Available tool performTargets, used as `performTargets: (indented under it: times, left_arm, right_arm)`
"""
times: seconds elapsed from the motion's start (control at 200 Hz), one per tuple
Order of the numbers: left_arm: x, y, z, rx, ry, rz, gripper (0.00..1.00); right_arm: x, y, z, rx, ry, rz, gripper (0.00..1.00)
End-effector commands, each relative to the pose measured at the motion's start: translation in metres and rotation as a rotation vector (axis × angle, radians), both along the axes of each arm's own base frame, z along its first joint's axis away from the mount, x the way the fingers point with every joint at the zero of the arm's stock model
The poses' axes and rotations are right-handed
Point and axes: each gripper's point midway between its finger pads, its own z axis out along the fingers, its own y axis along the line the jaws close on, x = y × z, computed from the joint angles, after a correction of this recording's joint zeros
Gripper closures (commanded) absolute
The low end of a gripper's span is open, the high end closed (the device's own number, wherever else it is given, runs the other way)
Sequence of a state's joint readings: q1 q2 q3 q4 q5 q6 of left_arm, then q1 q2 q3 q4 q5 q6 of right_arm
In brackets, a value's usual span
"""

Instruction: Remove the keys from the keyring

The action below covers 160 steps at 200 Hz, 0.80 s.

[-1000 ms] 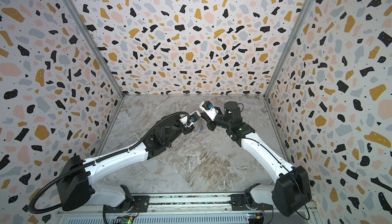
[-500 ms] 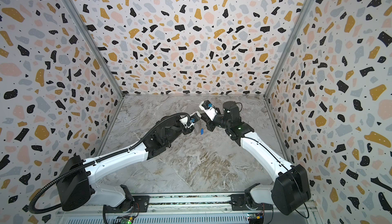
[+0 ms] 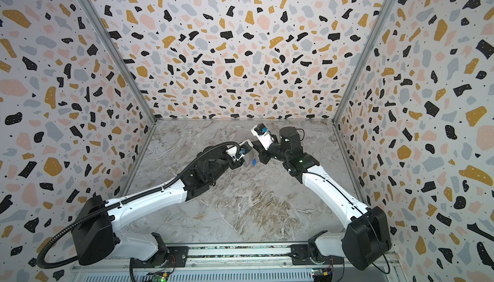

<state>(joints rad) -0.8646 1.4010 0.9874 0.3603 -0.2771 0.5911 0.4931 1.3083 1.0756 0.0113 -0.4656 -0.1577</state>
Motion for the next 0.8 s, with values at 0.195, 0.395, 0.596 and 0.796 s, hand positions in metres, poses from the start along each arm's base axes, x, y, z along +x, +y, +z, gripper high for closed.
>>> performTargets:
  times: [0.195, 0.395, 0.596, 0.796]
  left_arm:
    - [0.001, -0.003, 0.011, -0.018, -0.036, 0.039, 1.0]
    - [-0.002, -0.009, 0.014, -0.019, -0.051, 0.021, 1.0]
    - [0.001, -0.005, 0.019, -0.053, -0.037, 0.052, 1.0]
    - [-0.003, 0.0, 0.016, -0.101, 0.007, 0.05, 0.85]
  right_arm:
    - [0.013, 0.004, 0.037, 0.026, -0.062, -0.044, 1.0]
    - [0.016, 0.007, 0.033, 0.019, -0.035, -0.046, 1.0]
    - [0.02, 0.0, 0.031, -0.004, -0.071, -0.091, 1.0]
    - [0.015, -0.004, 0.044, 0.007, -0.201, -0.075, 1.0]
